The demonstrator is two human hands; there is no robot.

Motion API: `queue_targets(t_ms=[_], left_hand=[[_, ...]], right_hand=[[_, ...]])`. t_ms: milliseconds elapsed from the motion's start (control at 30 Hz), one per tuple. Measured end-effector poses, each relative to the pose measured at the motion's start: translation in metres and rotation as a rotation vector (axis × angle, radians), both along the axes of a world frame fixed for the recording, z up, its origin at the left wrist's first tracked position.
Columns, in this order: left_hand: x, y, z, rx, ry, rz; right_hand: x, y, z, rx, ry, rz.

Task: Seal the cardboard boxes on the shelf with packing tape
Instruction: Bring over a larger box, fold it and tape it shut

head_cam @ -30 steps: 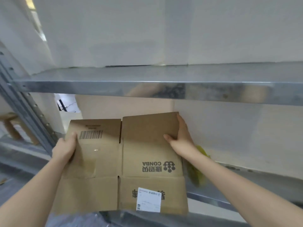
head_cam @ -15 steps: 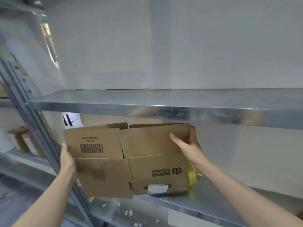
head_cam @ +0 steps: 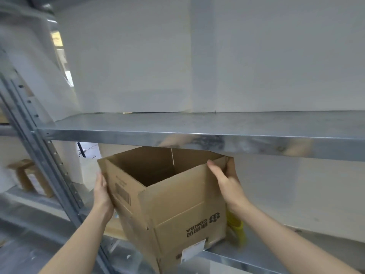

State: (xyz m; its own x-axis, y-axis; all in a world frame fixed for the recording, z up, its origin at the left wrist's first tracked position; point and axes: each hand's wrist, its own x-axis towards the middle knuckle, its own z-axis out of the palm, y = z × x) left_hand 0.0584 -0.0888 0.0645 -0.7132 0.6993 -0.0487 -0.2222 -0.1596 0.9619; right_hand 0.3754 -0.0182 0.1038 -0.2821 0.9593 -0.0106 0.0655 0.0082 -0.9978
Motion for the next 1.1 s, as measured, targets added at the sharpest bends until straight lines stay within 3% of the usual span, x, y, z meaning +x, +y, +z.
queue_targets(t_ms=[100, 533, 967, 1100], left_hand=[[0.007, 0.007, 0.009, -0.034, -0.005, -0.046], [0.017, 0.013, -0.001, -0.160, 0.157, -0.025], [0.016, 0.001, 0.002, -0.201, 0.259, -0.090], [0.013, 0.005, 0.002, -0.209, 0.233, -0.008]], right_hand=[[-0.011, -0.003, 0.004, -0.045, -0.051, 0.061], [-0.028, 0.001, 0.010, 0.155, 0.058, 0.037], [-0.030, -0.003, 0.000, 0.396, -0.027, 0.035], [-0.028, -0.002, -0.002, 0.418, -0.036, 0.014]])
